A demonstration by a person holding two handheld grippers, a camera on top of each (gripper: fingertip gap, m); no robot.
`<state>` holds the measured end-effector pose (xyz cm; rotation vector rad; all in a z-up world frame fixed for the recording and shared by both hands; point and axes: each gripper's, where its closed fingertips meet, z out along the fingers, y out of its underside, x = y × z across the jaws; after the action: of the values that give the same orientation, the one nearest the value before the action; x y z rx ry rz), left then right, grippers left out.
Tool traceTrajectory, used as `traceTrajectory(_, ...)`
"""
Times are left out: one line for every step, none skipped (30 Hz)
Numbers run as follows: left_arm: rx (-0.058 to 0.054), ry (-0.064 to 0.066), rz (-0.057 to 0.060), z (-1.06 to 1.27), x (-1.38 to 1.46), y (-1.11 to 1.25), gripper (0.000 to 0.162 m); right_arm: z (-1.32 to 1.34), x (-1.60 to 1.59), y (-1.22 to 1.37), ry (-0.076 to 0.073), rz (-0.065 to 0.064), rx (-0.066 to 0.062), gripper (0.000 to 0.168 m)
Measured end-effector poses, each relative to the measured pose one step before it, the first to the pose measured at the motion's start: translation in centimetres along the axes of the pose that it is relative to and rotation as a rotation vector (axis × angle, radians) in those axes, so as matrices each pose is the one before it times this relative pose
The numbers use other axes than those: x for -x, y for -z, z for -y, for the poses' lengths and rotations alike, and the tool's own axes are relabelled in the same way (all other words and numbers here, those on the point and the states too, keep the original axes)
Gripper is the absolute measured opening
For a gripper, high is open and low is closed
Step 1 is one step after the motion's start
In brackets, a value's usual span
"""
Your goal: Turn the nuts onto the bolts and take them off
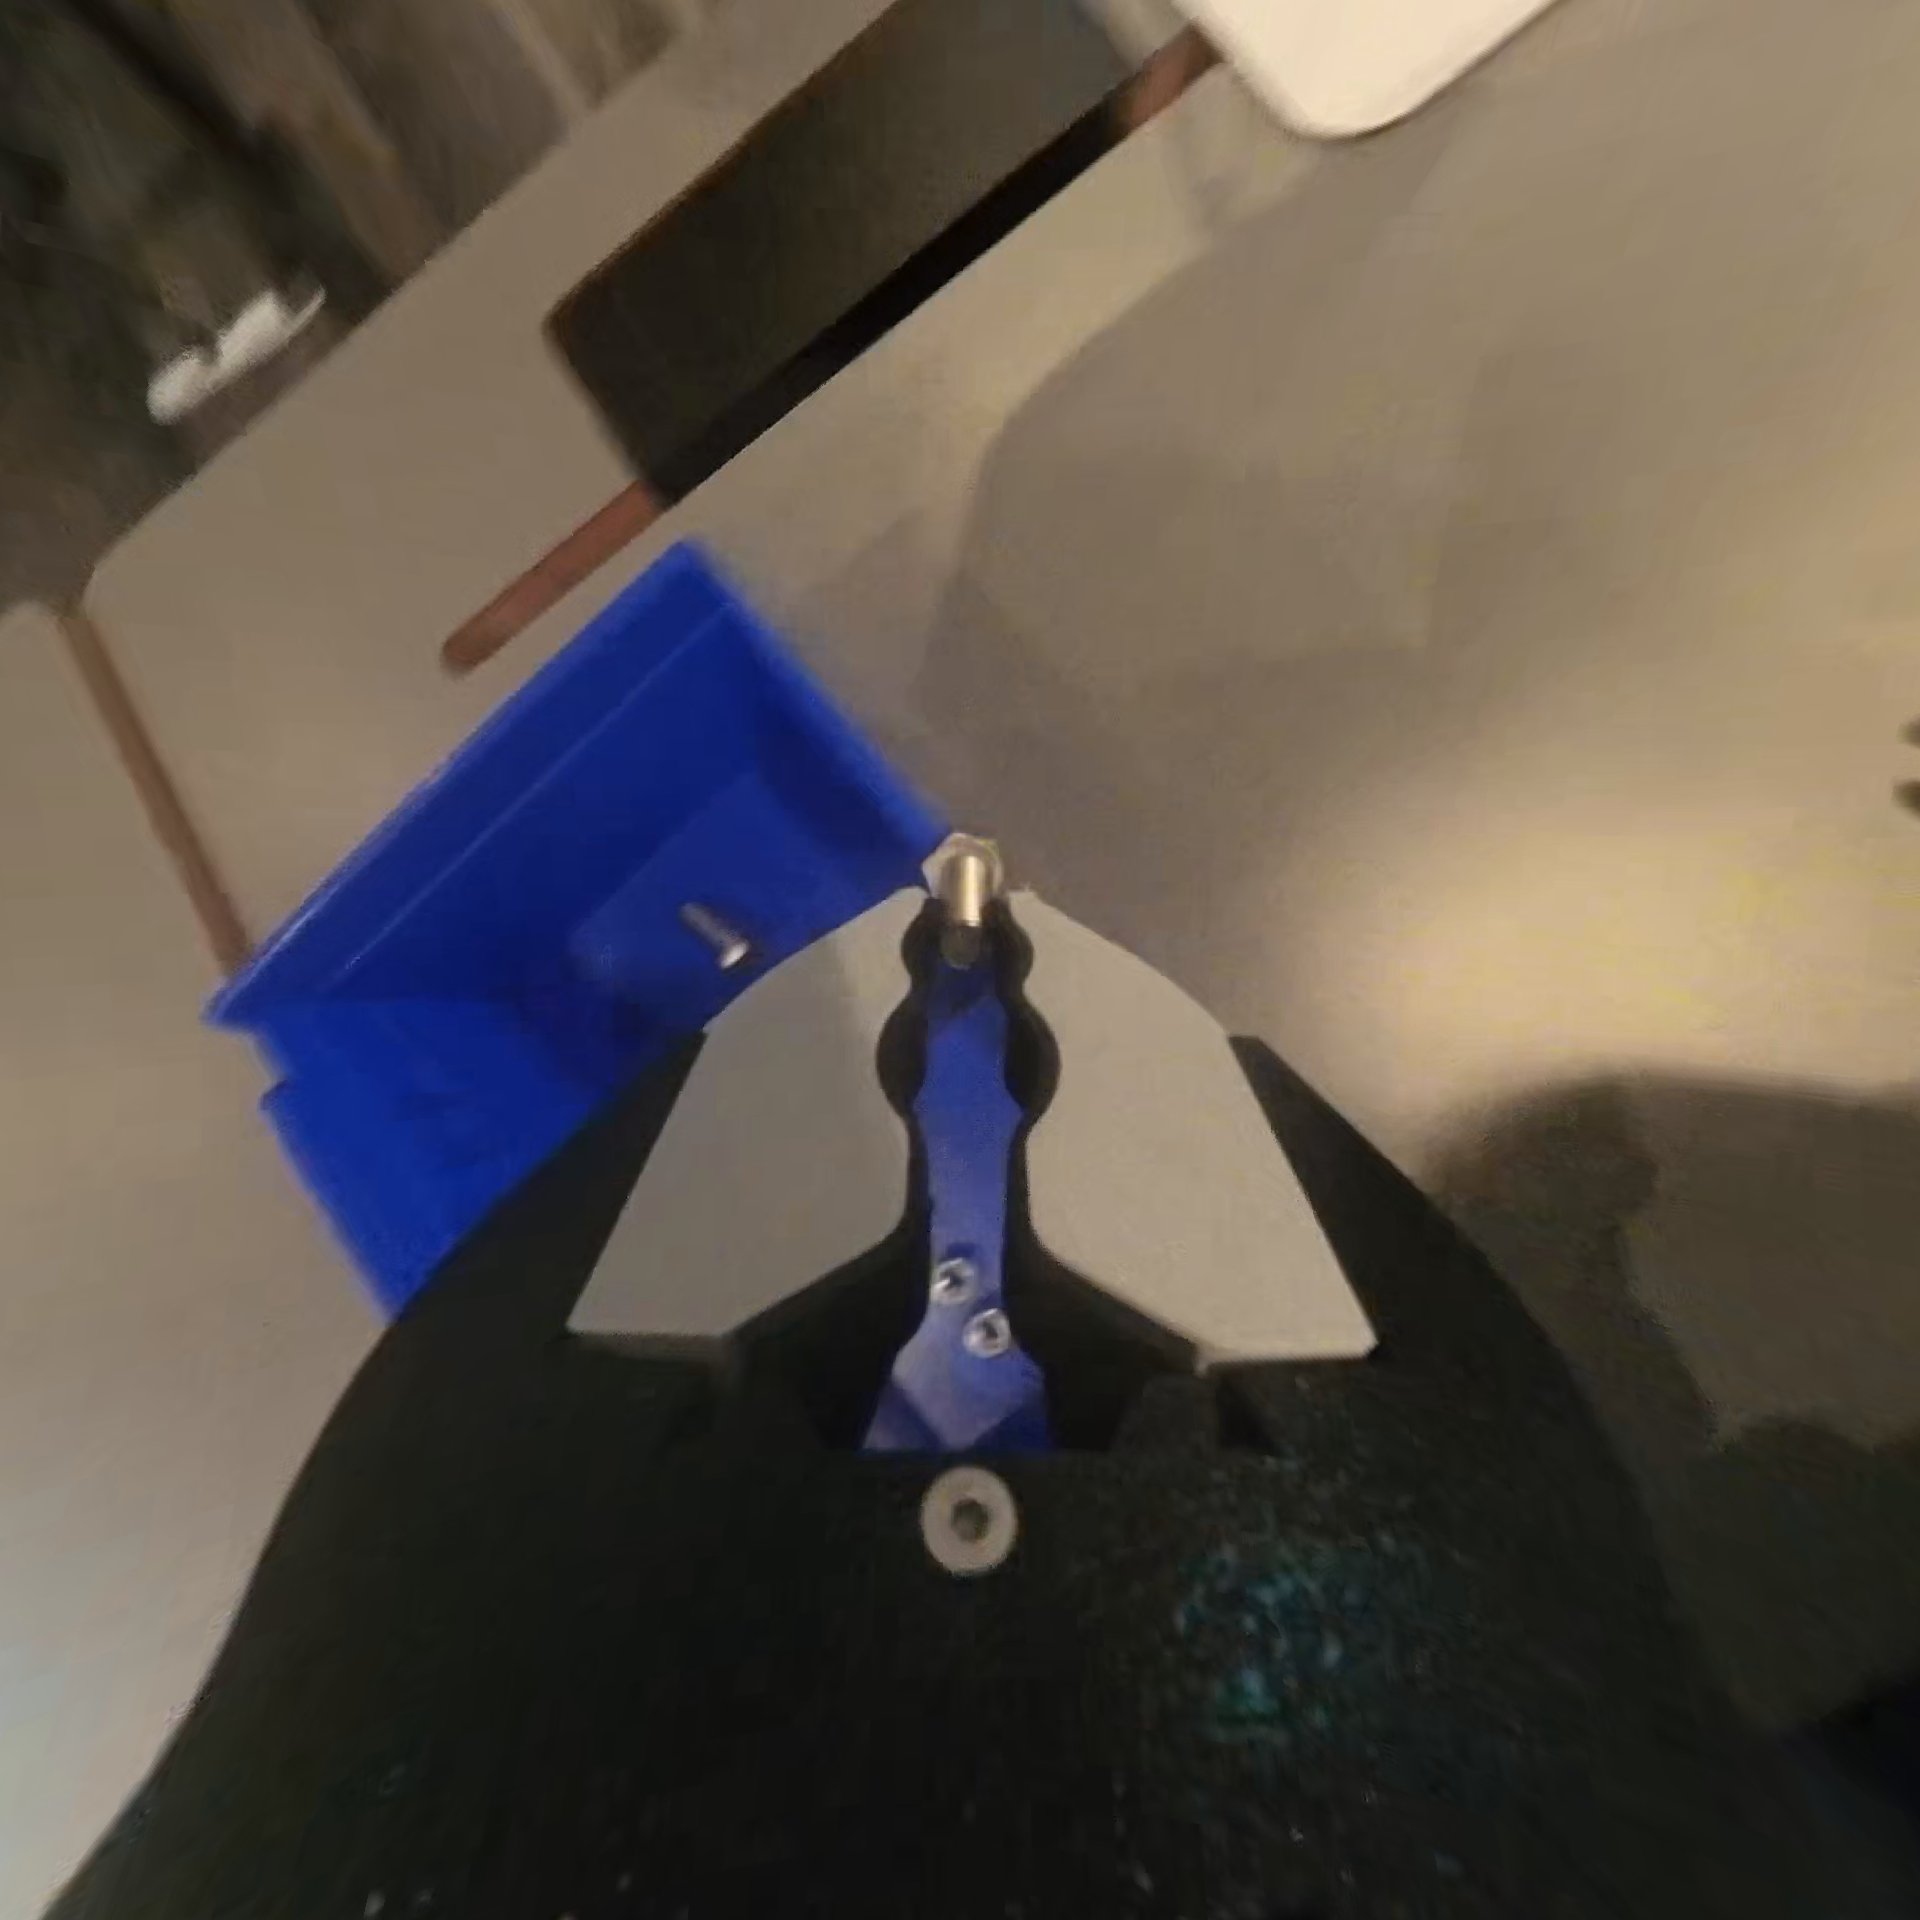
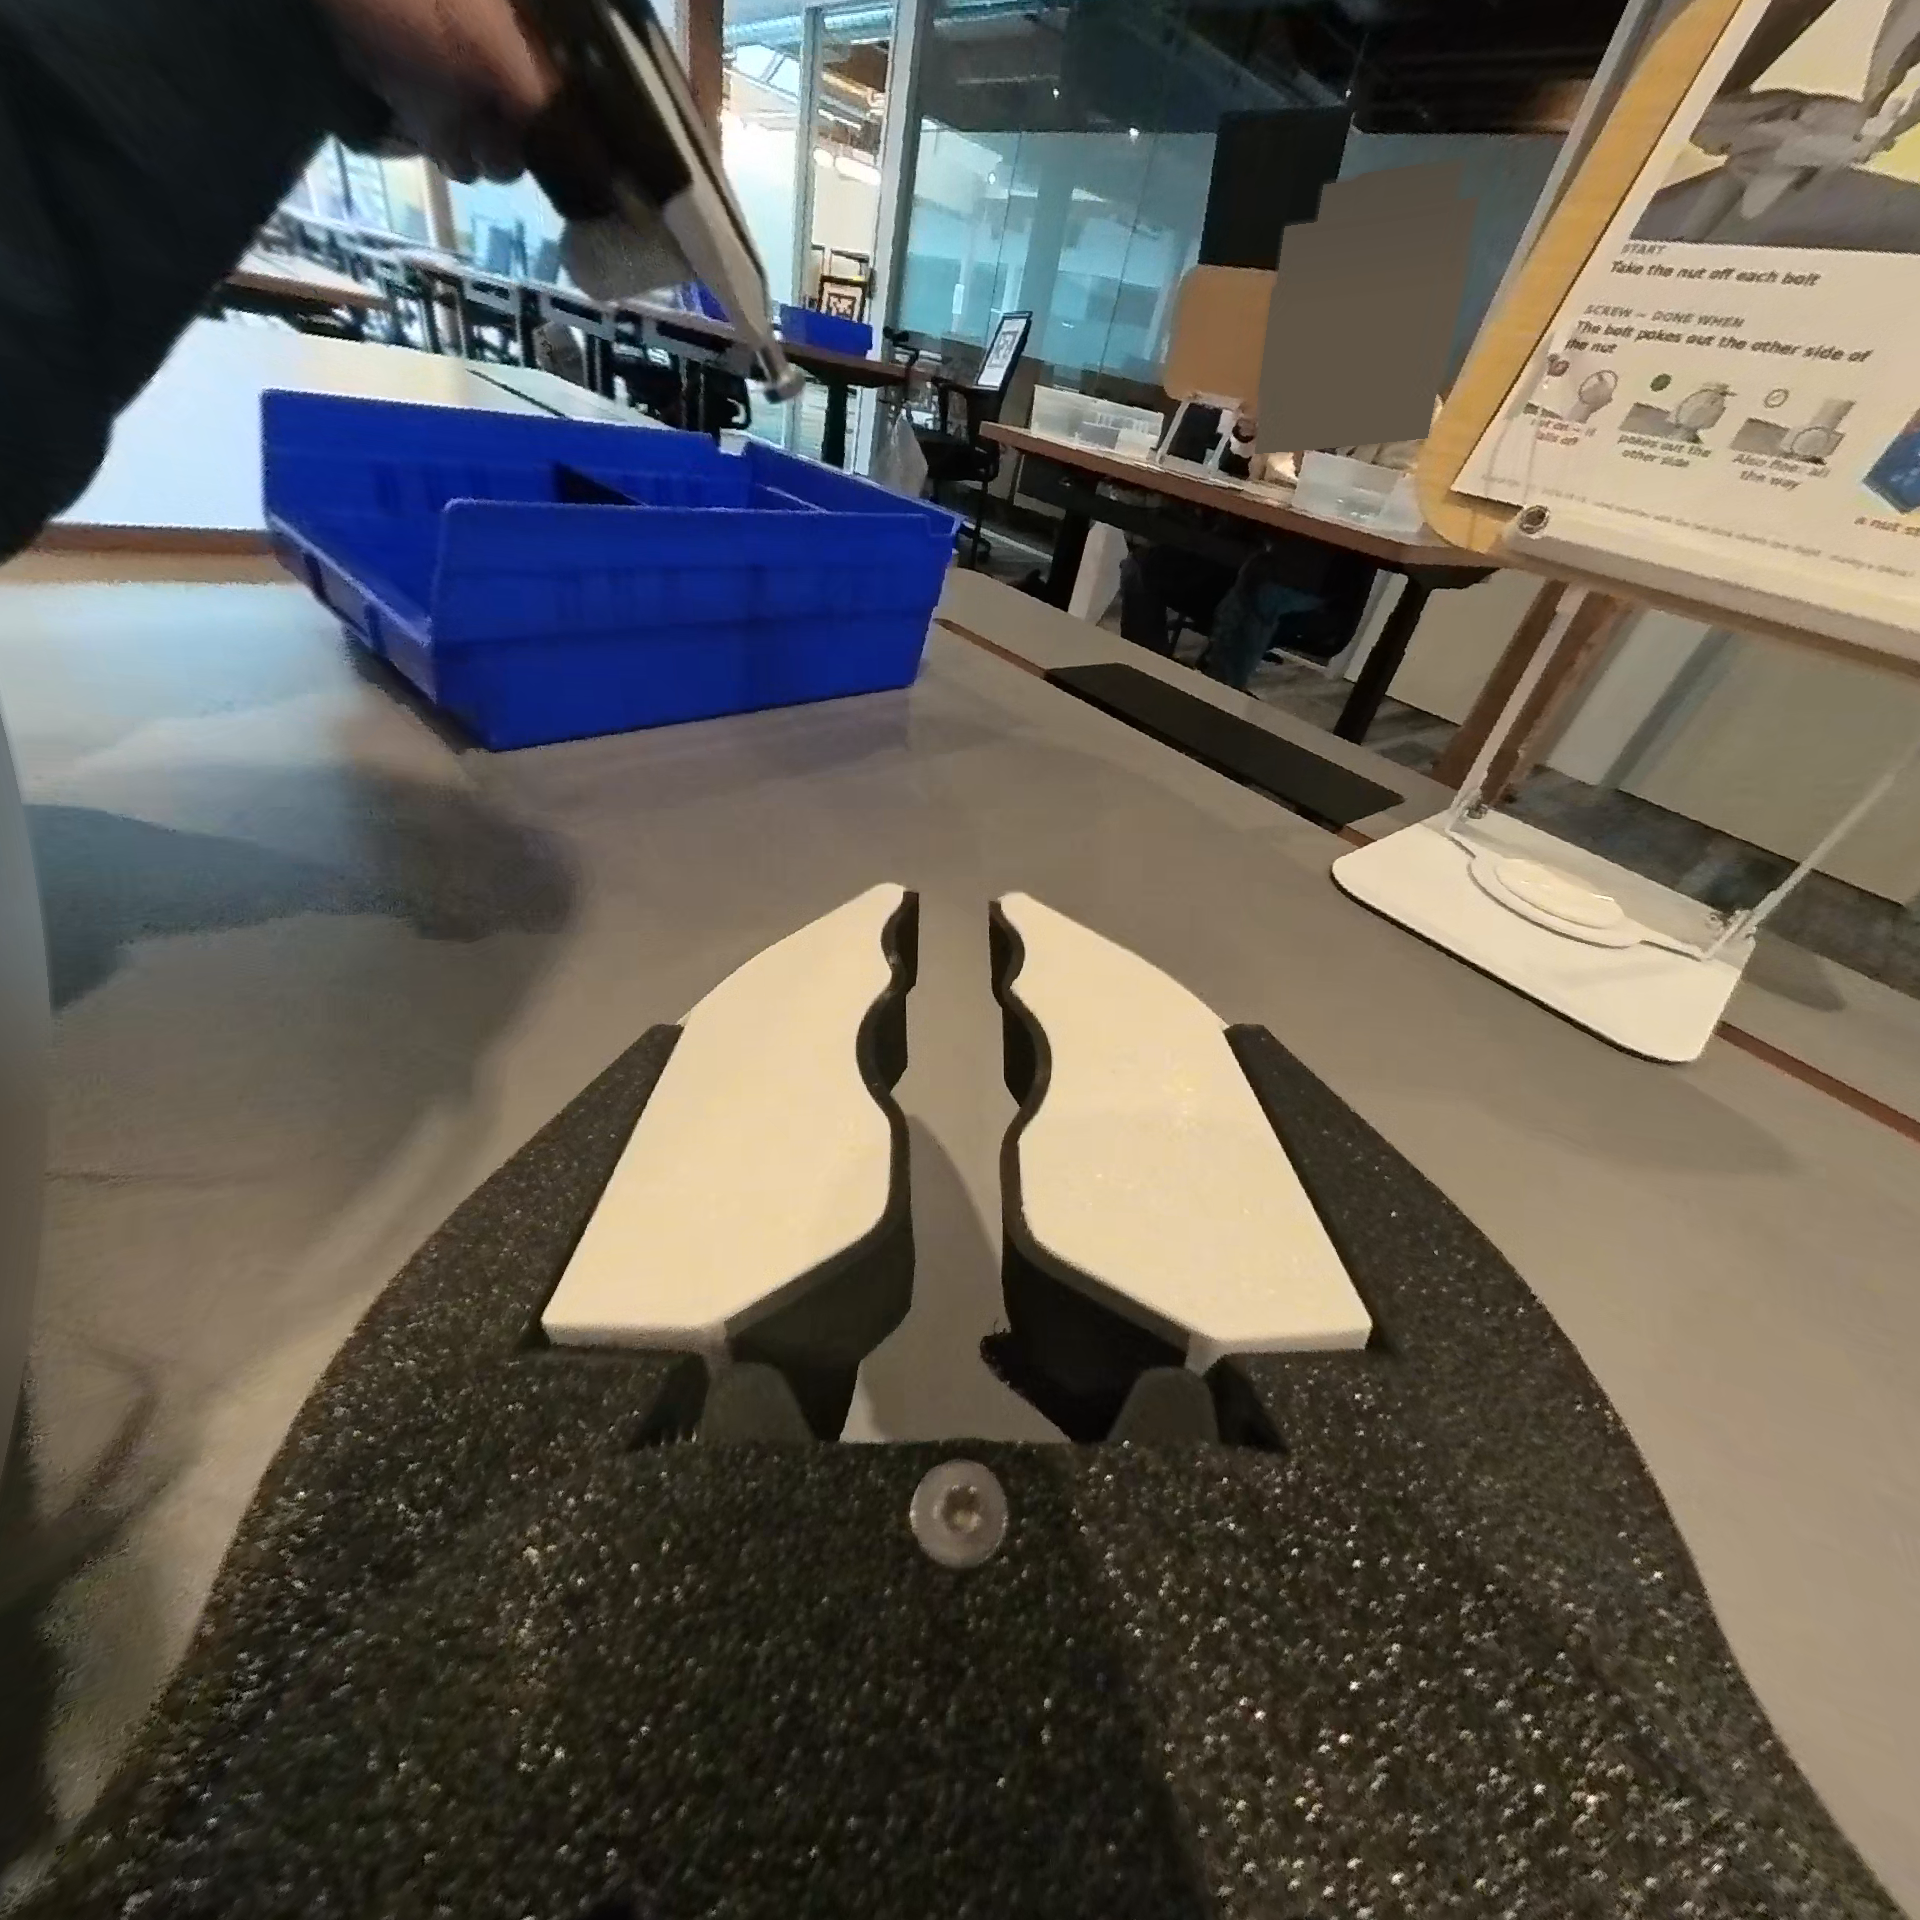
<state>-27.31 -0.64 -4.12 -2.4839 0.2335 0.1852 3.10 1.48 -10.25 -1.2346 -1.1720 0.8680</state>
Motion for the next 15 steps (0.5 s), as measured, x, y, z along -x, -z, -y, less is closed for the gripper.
traceTrajectory(-0.012, -0.0387, -0.0342, 0.468, -2.306, -0.007, 0.009, -0.104, -0.032, 0.003, 0.0013, -0.0021, 0.0051, 0.013)
traceTrajectory(-0.0004, -0.0413, -0.0355, 0.345, -2.313, -0.323, 0.009, -0.094, -0.03, 0.025, 0.0022, -0.0026, 0.0036, 0.013)
traceTrajectory(0.0035, -0.0429, -0.0303, 0.38, -2.177, -0.601, 0.009, -0.109, -0.067, 0.03, 0.0023, -0.0038, 0.0037, 0.013)
traceTrajectory(0.0038, -0.0373, -0.0301, 0.475, -2.029, -0.834, 0.009, -0.122, -0.115, 0.051, 0.0003, -0.006, 0.0049, 0.012)
traceTrajectory(0.0042, -0.0294, -0.0293, 0.565, -1.804, -1.059, 0.009, -0.096, -0.14, 0.055, -0.0012, -0.0067, 0.0023, 0.012)
traceTrajectory(0.0086, -0.0252, -0.0298, 0.549, -1.56, -1.257, 0.009, -0.063, -0.113, 0.057, -0.0045, -0.0043, 0.0016, 0.012)
traceTrajectory(0.0172, -0.0178, -0.0366, 0.445, -1.324, -1.357, 0.009, -0.048, -0.113, 0.05, -0.0052, -0.003, 0.0002, 0.012)
traceTrajectory(0.0154, -0.0005, -0.0373, 0.446, -1.024, -1.373, 0.009, -0.034, -0.129, 0.031, -0.0043, -0.004, 0.0001, 0.012)
traceTrajectory(0.0114, 0.0097, -0.0336, 0.448, -0.726, -1.283, 0.009, -0.048, -0.114, 0.021, -0.0042, -0.0031, 0.0014, 0.012)
traceTrajectory(0.0119, 0.006, -0.0275, 0.32, -0.513, -1.153, 0.009, -0.03, -0.072, 0.024, -0.0035, -0.0008, 0.001, 0.012)
traceTrajectory(0.0177, -0.0032, -0.0142, 0.192, -0.228, -1.008, 0.009, -0.025, -0.008, 0.039, -0.0018, 0.0014, 0.0012, 0.012)
traceTrajectory(0.0329, -0.0109, 0.0008, 0.003, 0.063, -0.824, 0.009, 0.005, 0.004, 0.067, 0.0003, 0.0004, 0.0016, 0.012)
traceTrajectory(0.0271, -0.0136, 0.0182, -0.011, 0.289, -0.62, 0.009, 0.066, 0.0, 0.088, 0.0045, -0.0021, -0.0034, 0.012)
traceTrajectory(0.0164, -0.0067, 0.022, 0.09, 0.308, -0.51, 0.009, 0.062, -0.002, 0.075, 0.0037, -0.0014, -0.0032, 0.012)
traceTrajectory(0.0115, -0.0045, 0.0044, 0.103, 0.024, -0.493, 0.009, 0.013, 0.018, 0.021, 0.001, 0.001, 0.0006, 0.012)
